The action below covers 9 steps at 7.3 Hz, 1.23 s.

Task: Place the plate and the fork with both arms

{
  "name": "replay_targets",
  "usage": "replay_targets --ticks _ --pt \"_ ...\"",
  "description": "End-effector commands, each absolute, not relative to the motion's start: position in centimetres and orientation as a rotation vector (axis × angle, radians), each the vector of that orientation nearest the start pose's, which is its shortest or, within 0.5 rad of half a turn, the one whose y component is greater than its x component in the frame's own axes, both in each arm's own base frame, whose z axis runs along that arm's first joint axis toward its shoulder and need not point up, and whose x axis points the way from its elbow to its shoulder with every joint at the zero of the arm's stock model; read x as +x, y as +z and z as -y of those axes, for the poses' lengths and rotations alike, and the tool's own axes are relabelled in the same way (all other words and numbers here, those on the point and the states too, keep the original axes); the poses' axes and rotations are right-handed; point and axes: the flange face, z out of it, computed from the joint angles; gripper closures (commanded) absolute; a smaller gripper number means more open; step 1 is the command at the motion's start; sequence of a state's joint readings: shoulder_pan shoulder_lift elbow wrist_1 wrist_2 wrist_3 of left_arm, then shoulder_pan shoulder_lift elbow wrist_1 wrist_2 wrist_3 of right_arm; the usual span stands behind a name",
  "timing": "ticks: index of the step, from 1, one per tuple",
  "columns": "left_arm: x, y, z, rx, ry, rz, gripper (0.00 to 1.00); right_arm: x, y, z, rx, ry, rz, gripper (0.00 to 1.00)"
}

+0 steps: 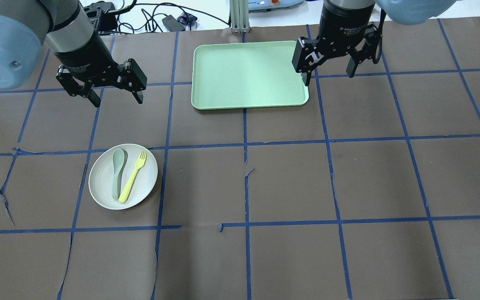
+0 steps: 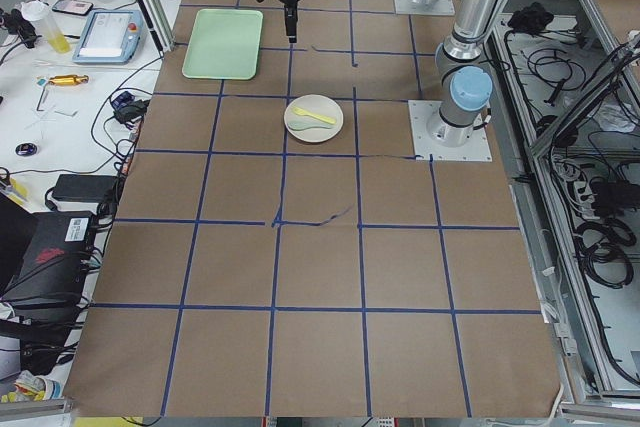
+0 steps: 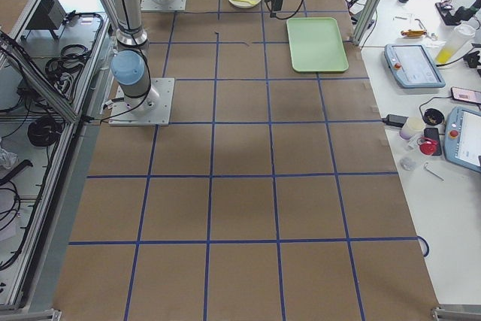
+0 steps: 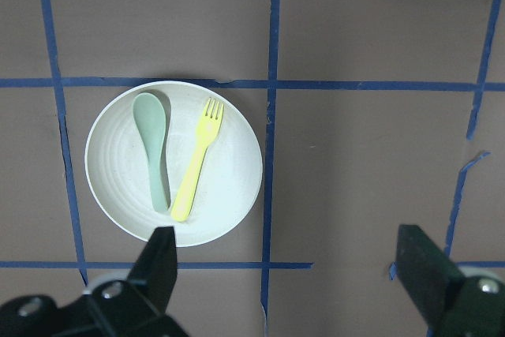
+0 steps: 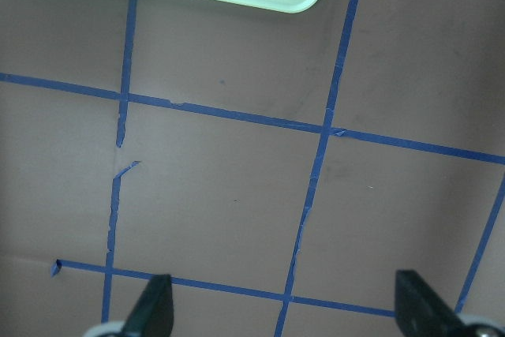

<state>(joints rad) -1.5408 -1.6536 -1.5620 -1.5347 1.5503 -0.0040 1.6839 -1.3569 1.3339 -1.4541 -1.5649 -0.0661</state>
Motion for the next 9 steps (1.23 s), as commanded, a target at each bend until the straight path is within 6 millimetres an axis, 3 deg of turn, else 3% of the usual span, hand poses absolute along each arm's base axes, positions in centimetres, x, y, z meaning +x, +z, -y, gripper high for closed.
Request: replay_targets --ticks 1,4,5,7,9 --pt "-11.9 45.8 52.7 -0.054 0.046 -3.158 0.00 19.8 47.5 55.4 -0.281 0.157 -3.123 0.00" --pt "-11.1 46.7 52.6 -0.068 0.016 -3.158 0.00 19.8 47.6 55.3 -0.280 0.156 -3.120 0.00" --pt "-12.0 45.8 52.2 -0.059 0.045 -3.165 0.00 19.7 47.4 55.4 -0.275 0.164 -3.119 0.00" --pt "-12.1 45.3 52.5 -0.061 0.050 -3.167 0.00 19.9 47.3 55.4 -0.278 0.164 -3.111 0.00" --pt "-11.9 46.2 52.2 -0.037 0.019 -3.155 0.00 19.8 47.4 55.6 -0.280 0.149 -3.120 0.00"
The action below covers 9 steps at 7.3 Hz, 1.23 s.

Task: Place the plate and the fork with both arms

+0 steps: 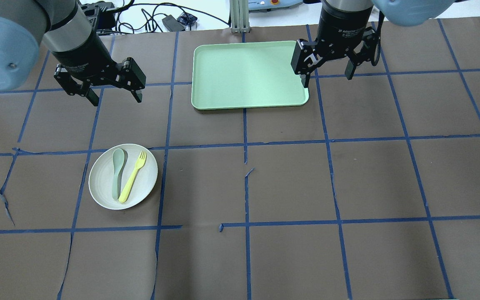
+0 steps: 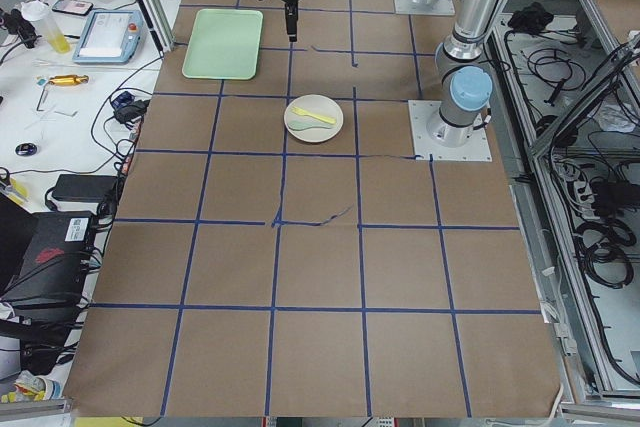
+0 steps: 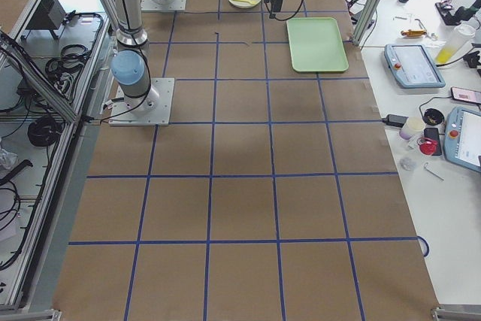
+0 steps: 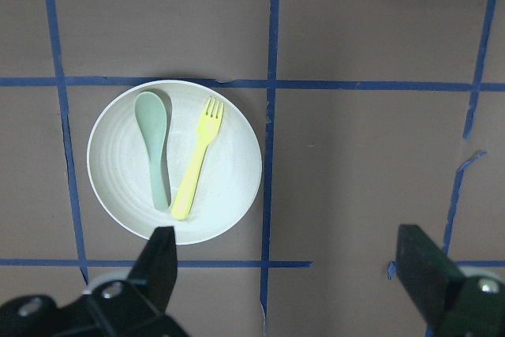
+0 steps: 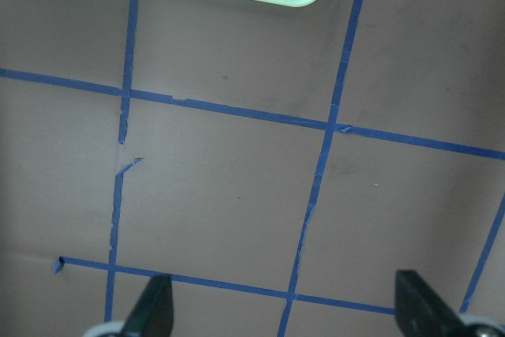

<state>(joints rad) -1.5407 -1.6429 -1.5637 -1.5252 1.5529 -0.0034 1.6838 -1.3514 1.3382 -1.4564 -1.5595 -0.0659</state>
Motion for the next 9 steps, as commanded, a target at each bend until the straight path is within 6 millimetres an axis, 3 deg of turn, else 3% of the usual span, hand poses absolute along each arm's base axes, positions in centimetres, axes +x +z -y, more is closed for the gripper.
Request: replay_targets --ticks 1,9 --pt "-12.0 46.2 52.2 -0.041 0.019 -3.160 0.00 19.8 47.3 55.6 -0.280 0.152 -3.120 0.00" --pt "-12.0 46.1 52.4 -0.039 0.007 -3.167 0.00 19.9 46.2 55.7 -0.282 0.181 -3.116 0.00"
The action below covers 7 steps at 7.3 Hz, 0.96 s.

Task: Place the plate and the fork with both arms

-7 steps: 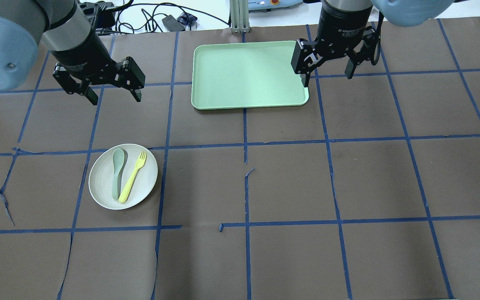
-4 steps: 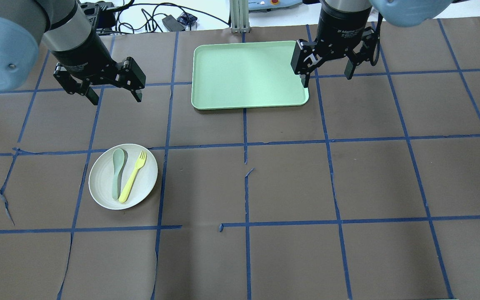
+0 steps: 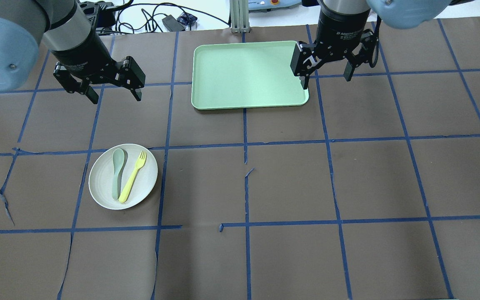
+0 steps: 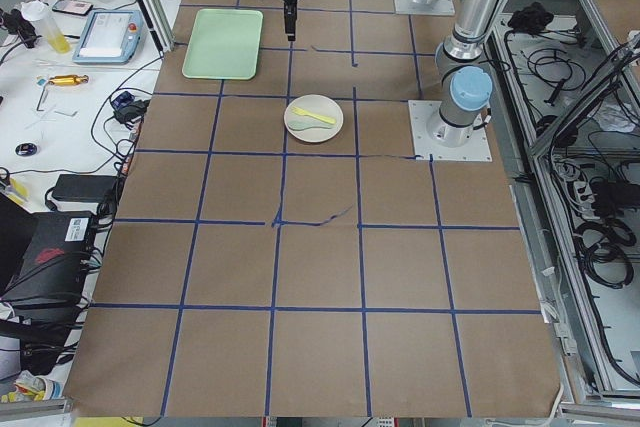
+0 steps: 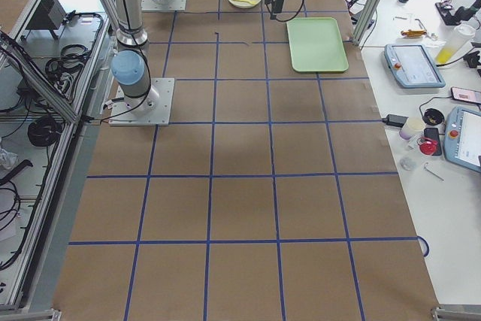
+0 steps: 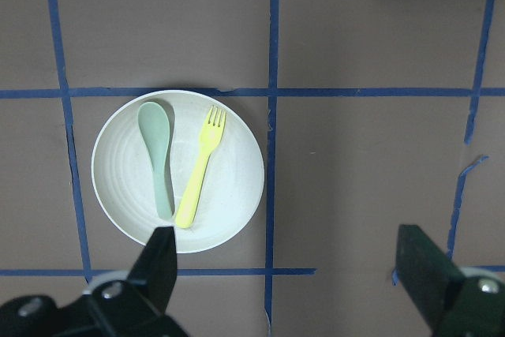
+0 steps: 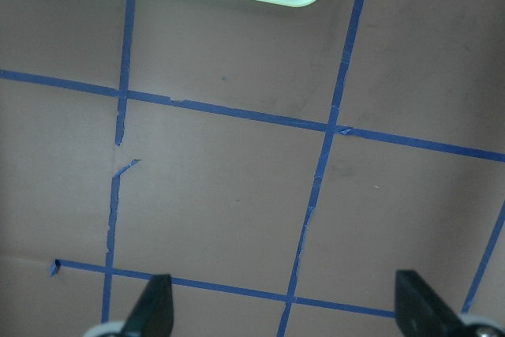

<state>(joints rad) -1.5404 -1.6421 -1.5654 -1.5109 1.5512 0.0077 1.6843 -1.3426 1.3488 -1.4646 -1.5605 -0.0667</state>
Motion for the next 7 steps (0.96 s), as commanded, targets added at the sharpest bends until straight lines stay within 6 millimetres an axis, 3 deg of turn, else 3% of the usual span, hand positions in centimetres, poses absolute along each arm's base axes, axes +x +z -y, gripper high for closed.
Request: replay_targets --ticks 1,5,7 --pt "-11.9 46.1 52.4 -0.039 0.007 -3.161 0.00 19.9 46.1 55.7 -0.282 0.185 -3.117 0.00" --pt "-10.7 45.1 53.1 -0.087 0.036 -3.138 0.00 20.0 46.0 55.7 -0.280 0.185 -3.106 0.00" --pt "-7.5 45.1 53.5 -0.144 0.041 -3.101 0.00 19.9 45.6 55.6 -0.279 0.197 -3.115 0.00"
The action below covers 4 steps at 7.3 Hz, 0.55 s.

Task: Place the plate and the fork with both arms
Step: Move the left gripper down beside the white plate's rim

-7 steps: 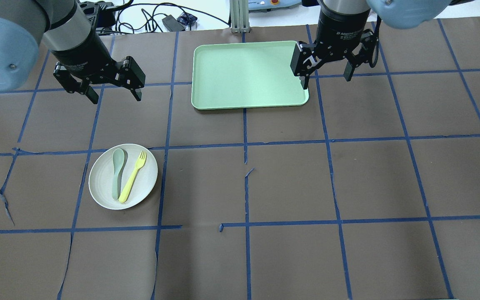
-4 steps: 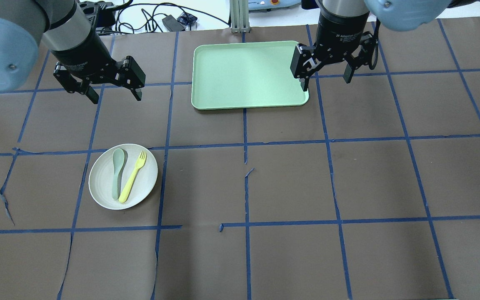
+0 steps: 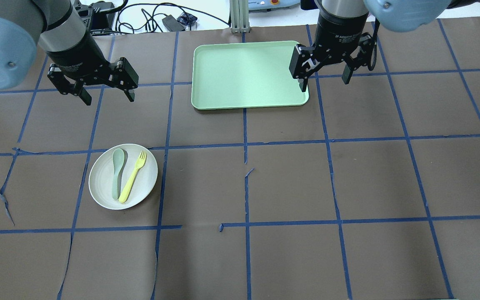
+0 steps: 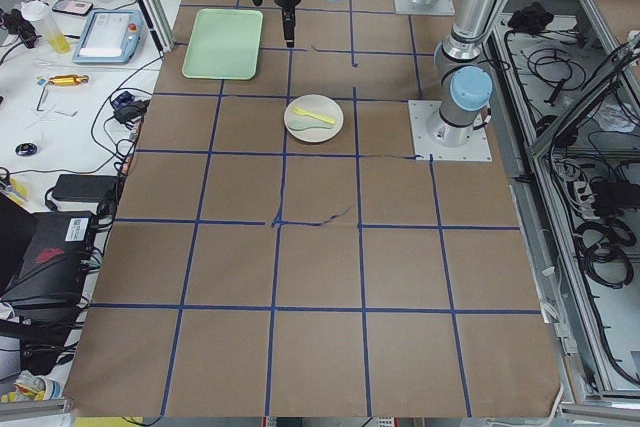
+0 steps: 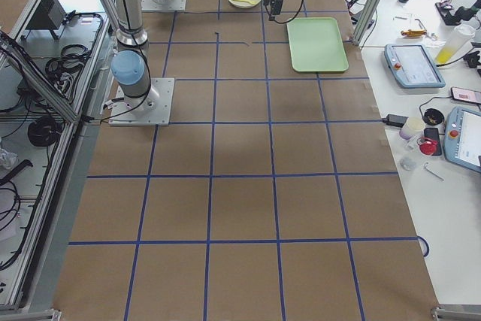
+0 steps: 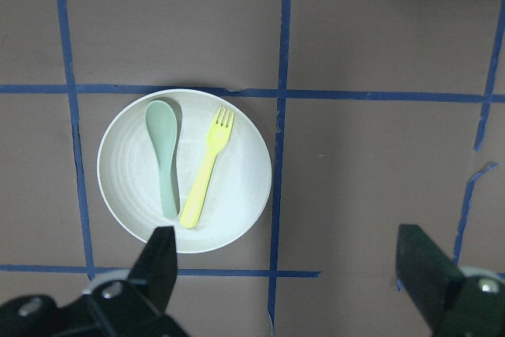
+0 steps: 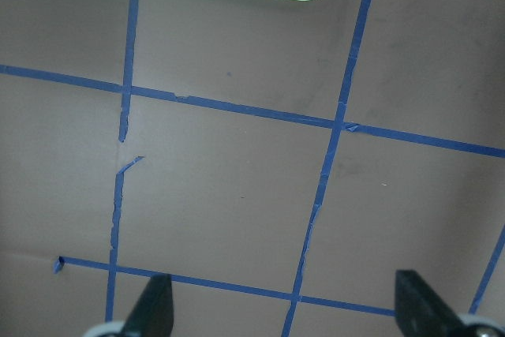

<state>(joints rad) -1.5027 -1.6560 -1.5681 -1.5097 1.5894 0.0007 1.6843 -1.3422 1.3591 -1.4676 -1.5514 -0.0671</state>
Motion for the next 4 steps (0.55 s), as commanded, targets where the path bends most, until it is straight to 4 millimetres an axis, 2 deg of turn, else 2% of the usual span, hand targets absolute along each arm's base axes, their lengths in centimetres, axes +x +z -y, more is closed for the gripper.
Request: replay_targets --ticks 1,3,4 --pt "-6.0 44.9 53.6 -0.187 0.047 -3.098 0.00 19.8 45.0 55.4 -0.279 0.216 -3.116 0.00" --pt "-4.8 44.2 53.4 -0.208 0.076 -3.098 0.00 19.8 44.3 55.2 -0.278 0.240 -3.111 0.00" --pt "-3.4 43.3 53.2 -0.251 0.103 -3.101 0.00 19.8 44.2 55.2 -0.278 0.243 -3.111 0.00"
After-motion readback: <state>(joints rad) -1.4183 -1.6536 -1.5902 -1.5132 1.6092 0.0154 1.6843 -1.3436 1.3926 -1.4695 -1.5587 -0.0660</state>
